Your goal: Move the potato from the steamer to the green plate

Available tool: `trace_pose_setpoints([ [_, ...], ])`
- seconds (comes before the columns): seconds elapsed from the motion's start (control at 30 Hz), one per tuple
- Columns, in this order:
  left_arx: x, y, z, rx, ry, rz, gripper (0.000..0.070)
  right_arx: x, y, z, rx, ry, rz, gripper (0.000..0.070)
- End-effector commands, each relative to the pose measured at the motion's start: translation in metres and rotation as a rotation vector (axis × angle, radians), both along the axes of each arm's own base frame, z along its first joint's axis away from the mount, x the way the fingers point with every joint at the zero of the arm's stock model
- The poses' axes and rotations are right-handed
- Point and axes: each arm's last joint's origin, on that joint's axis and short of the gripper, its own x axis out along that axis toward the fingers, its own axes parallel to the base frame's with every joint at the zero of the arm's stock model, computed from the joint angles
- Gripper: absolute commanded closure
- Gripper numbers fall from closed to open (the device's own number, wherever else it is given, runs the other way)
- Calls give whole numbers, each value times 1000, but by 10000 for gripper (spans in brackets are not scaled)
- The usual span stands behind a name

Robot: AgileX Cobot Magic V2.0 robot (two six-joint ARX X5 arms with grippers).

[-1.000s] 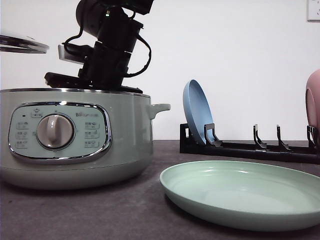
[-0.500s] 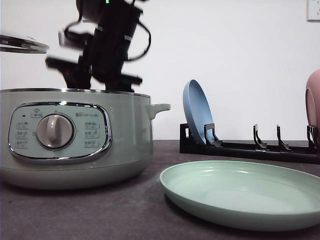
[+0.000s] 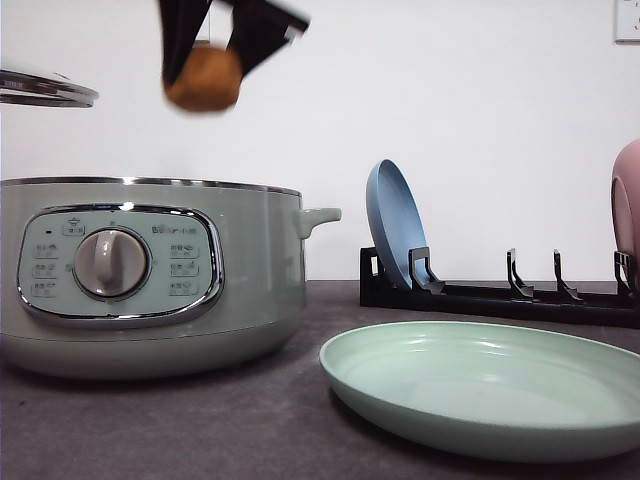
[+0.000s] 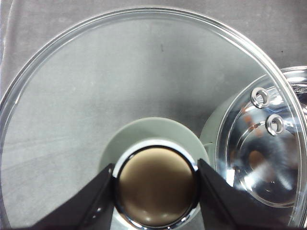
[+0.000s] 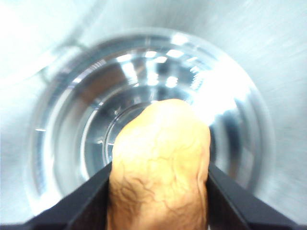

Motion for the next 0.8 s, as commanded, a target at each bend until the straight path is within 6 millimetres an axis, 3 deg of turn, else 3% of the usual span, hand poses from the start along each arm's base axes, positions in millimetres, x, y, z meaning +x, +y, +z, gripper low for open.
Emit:
trace_pose_setpoints([
  [0.0,0,0,11,-1,-65,-4,698,-4,-10,18,22,-33,-1,543],
  [0.4,0,-1,11,-8,-66,-12,698,-30,-103,73,28,-66,-119,547],
  [0.57,0,-2,11,-32,-68,-33,698,-45,-138,69,29,-69,-175,547],
  [0.77,0,-5,11,-45,-68,-55,698,-71,-171,42,56,-100,-225,547],
])
